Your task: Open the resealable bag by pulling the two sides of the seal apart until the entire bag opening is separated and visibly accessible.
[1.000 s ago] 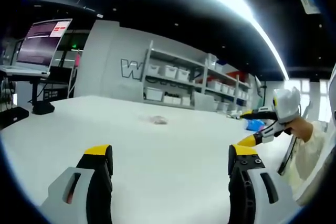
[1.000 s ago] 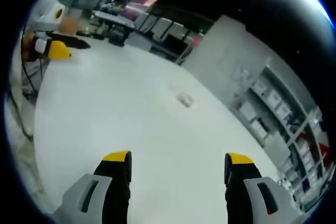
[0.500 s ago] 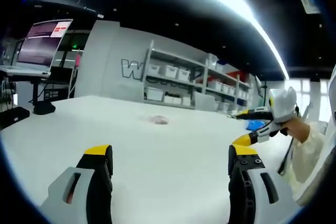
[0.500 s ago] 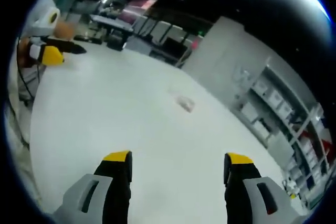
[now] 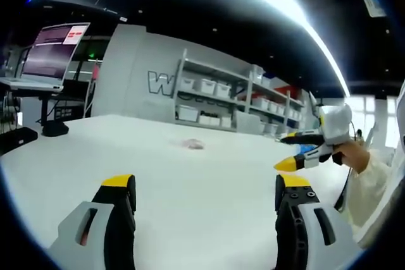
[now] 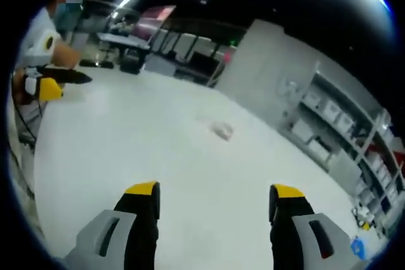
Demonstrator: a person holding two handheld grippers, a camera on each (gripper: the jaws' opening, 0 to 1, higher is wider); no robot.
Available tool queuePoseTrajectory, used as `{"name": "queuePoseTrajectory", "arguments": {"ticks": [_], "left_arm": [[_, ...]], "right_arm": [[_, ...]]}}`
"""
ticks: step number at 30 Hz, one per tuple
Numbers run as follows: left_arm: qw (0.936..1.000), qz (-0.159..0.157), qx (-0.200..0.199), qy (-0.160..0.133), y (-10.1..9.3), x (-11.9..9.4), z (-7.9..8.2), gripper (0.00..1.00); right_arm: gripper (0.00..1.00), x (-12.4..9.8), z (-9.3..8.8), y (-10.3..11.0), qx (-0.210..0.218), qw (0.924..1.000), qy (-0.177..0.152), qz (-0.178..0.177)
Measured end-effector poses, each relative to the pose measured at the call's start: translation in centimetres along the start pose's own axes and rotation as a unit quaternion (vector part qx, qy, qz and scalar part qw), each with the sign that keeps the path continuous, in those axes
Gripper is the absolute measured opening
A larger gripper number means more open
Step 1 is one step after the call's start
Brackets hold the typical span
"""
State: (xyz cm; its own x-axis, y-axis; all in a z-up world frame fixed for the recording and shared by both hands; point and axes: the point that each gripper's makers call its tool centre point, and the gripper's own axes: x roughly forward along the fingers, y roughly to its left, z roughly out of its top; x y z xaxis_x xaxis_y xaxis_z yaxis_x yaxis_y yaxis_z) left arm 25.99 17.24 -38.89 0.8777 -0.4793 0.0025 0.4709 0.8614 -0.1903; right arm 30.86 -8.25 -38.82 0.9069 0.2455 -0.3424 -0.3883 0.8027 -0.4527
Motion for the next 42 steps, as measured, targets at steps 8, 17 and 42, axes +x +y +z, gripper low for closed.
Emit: {"name": "queuePoseTrajectory", "arguments": {"ticks": [8,17,42], "left_arm": [[1.0000,0.000,-0.002,-0.002,0.0,0.0,0.1,0.90],[1.0000,0.003,-0.002,-0.005,0.2,-0.3,0.3,0.90],[0.9999,-0.007,0.009,0.000,-0.4,-0.2,0.4,0.89]], "right_arm": [[0.69,0.6,0.5,-0.1,0.024,0.9997,-0.008,0.001],[0.69,1.1,0.6,-0.1,0.027,0.9996,-0.006,0.005],[0.69,2.7,2.9,0.3,-0.068,0.9967,0.012,0.043]]}}
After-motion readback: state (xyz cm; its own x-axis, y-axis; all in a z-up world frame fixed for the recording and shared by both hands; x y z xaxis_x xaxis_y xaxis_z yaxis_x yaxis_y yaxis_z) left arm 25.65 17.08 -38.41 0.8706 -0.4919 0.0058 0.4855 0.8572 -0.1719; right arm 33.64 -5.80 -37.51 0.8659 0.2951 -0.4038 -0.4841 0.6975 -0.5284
